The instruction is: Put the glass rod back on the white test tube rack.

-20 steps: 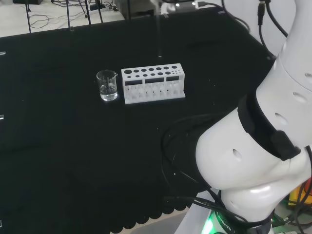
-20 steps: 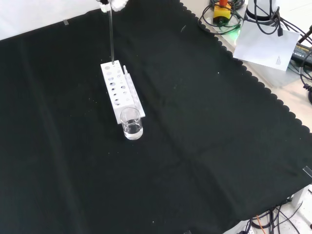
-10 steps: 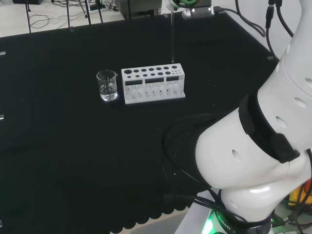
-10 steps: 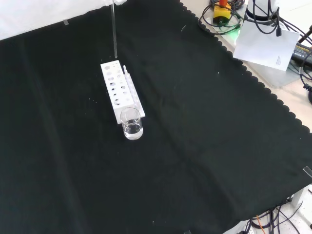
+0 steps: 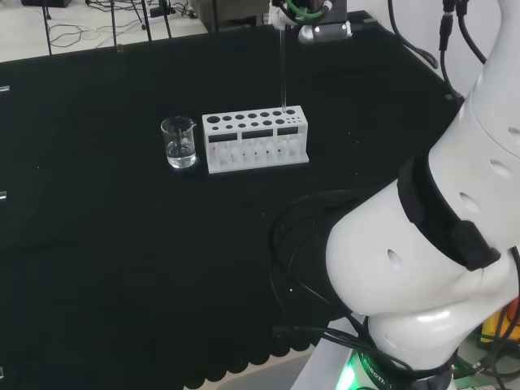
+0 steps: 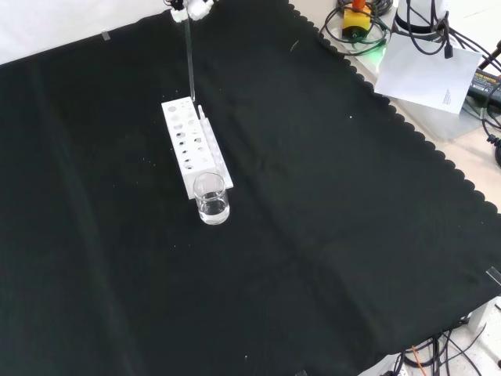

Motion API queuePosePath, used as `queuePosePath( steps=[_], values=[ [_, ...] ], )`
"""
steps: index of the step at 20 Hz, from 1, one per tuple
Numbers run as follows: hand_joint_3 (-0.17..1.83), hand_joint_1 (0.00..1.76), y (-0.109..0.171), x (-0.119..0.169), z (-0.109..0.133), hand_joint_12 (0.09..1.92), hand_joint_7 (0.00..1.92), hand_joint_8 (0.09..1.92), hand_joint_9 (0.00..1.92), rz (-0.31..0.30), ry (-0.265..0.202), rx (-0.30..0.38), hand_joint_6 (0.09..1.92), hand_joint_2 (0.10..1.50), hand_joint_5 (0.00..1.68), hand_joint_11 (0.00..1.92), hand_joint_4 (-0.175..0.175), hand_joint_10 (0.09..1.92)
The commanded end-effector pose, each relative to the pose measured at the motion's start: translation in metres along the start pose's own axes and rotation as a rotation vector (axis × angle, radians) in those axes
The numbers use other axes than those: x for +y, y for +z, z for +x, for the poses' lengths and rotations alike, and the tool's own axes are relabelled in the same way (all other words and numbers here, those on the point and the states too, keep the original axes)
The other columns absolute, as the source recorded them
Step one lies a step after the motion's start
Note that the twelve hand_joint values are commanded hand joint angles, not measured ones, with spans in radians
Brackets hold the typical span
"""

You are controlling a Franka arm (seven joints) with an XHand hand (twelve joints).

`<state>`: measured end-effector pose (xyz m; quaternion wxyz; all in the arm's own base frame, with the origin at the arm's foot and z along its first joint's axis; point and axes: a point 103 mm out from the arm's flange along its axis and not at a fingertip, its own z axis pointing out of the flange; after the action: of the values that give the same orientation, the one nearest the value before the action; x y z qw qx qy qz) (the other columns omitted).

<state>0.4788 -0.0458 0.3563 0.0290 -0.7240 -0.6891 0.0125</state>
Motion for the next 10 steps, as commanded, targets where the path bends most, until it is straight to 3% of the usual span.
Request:
queuePosePath(
  steps=[1, 10],
  values=[
    [-0.17, 1.3, 0.0081, 0.0095, 0.0043, 0.81, 1.13, 1.1, 1.56, 0.008, -0.005, 0.013, 0.6, 1.14, 1.1, 1.61, -0.175, 0.99],
    [-0.17, 1.3, 0.0158, 0.0163, 0.0015, 0.81, 1.13, 1.1, 1.56, 0.012, -0.004, 0.015, 0.59, 1.14, 1.11, 1.61, -0.175, 0.99]
  ],
)
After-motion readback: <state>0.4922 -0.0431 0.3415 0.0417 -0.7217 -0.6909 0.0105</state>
